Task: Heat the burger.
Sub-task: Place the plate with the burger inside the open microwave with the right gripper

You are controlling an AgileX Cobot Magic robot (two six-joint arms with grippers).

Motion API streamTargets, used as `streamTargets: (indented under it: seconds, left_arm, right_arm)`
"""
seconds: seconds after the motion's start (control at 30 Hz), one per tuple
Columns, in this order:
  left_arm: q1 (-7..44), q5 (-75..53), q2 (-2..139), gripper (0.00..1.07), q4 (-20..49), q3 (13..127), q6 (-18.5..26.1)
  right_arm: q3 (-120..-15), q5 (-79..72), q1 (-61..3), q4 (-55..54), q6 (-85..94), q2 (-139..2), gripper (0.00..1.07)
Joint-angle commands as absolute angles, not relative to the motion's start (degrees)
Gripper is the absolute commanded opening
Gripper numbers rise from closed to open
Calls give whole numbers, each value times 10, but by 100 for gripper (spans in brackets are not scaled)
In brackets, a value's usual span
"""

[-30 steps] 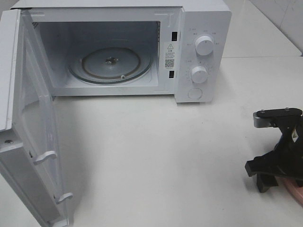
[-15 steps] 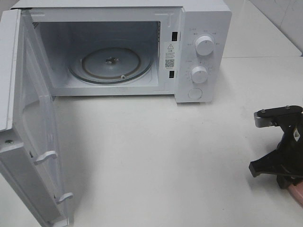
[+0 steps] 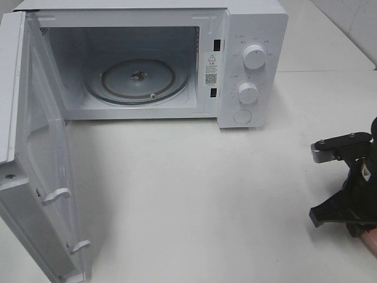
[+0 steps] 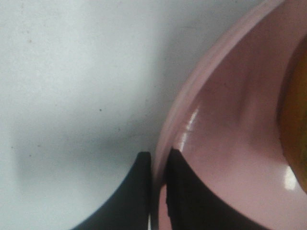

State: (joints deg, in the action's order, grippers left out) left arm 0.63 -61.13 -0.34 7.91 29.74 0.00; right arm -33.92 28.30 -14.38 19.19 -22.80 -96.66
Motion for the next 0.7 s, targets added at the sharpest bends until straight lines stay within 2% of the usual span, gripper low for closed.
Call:
streamTargets:
  seconds: [0.03,0.1,0.27,0.7]
  left_arm:
    - [5,-611,-12,100,81,296,0]
    - [5,-611,-12,100,81,296,0]
    - [5,-611,-12,100,81,296,0]
    - [5,-611,-12,100,81,296,0]
  right_arm:
    - [-332,293,-154,205,-260,-964,0]
    - [-332,309,-180,260,-317,-957,0]
    - [-332,339,-214,312,-371,-947,0]
    - [-332,404,-286,375,-417,-901,0]
